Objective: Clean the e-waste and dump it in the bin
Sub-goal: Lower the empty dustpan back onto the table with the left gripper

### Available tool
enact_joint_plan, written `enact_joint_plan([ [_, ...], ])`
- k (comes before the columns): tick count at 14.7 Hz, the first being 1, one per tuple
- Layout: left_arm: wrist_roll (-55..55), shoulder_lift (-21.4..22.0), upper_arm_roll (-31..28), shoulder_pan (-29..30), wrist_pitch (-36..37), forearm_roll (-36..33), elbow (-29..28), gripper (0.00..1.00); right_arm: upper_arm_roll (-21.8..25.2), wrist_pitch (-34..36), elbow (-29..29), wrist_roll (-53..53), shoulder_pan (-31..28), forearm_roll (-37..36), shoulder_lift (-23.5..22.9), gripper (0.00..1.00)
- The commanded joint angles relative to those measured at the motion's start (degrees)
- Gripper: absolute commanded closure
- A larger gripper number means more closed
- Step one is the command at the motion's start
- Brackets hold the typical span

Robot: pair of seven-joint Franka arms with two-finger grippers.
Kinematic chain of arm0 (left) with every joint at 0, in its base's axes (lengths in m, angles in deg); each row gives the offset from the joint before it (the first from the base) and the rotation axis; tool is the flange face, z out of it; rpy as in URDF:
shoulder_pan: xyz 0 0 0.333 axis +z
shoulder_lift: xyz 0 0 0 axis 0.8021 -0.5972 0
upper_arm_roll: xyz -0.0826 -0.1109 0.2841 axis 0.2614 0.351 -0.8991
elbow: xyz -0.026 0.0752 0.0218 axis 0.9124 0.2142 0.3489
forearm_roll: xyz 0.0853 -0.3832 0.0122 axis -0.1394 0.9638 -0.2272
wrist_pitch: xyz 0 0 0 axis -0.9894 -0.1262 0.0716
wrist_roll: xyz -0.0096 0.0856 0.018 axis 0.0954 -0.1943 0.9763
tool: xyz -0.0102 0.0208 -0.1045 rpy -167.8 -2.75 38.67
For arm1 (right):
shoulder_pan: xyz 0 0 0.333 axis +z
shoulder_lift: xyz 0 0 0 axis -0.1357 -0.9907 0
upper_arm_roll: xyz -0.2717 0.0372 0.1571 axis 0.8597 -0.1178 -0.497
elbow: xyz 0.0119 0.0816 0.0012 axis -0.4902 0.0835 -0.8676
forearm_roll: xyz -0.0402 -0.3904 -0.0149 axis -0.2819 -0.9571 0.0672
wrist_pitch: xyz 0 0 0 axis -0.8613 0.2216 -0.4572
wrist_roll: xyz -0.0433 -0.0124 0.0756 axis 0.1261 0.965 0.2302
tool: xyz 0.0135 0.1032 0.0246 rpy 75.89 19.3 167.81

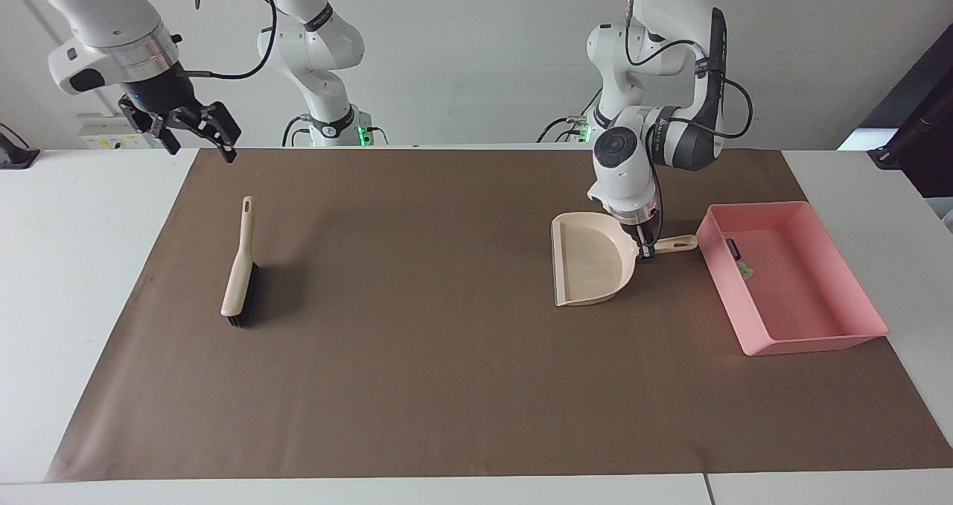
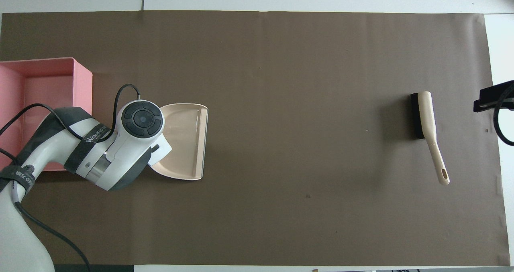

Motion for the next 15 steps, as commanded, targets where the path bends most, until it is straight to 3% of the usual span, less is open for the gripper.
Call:
enact_joint_plan([
  [1, 0.3, 0.2, -0.9, -0.7, -1.3, 0.7, -0.8, 0.98, -0.1, 0.8, 0.3, 0.0, 0.2, 1.0, 0.1, 0.01],
  [4, 0.3, 0.2, -0.8, -0.6, -1.1, 0.7, -0.8, 0.91, -0.4, 0.5, -0.2, -0.8, 0.8, 0.7, 0.0, 0.01],
  [5, 0.4, 0.2, -0.8, -0.5, -1.0, 0.7, -0.8, 0.83, -0.6, 0.4, -0.4, -1.7, 0.9, 0.6, -0.2, 0.01],
  [8, 0.4, 1.6, -0.9, -0.4, 1.0, 0.7, -0.1, 0.46, -1.3, 0.6, -0.7, -1.9, 1.1, 0.5, -0.2, 0.01],
  [11, 1.3, 5.8, -1.2, 0.1, 2.7, 3.0, 0.9, 0.33, -1.3, 0.5, -0.6, -2.0, 1.1, 0.2, -0.1, 0.01],
  [13, 6.6, 8.8, -1.1, 2.7, 4.1, 3.6, 0.8, 0.09, -1.4, 0.3, -0.3, -2.0, 1.1, 0.2, -0.1, 0.01],
  [14, 10.7, 10.1, -1.1, 4.4, 5.5, 5.8, 0.8, 0.02, -1.4, 0.3, -0.2, -2.3, 1.1, 0.2, -0.1, 0.01],
  [15, 14.8, 11.0, -1.1, 5.9, 7.0, 8.5, 0.7, 0.02, -1.5, 0.5, -0.3, -2.8, 1.2, 0.1, -0.1, 0.01],
])
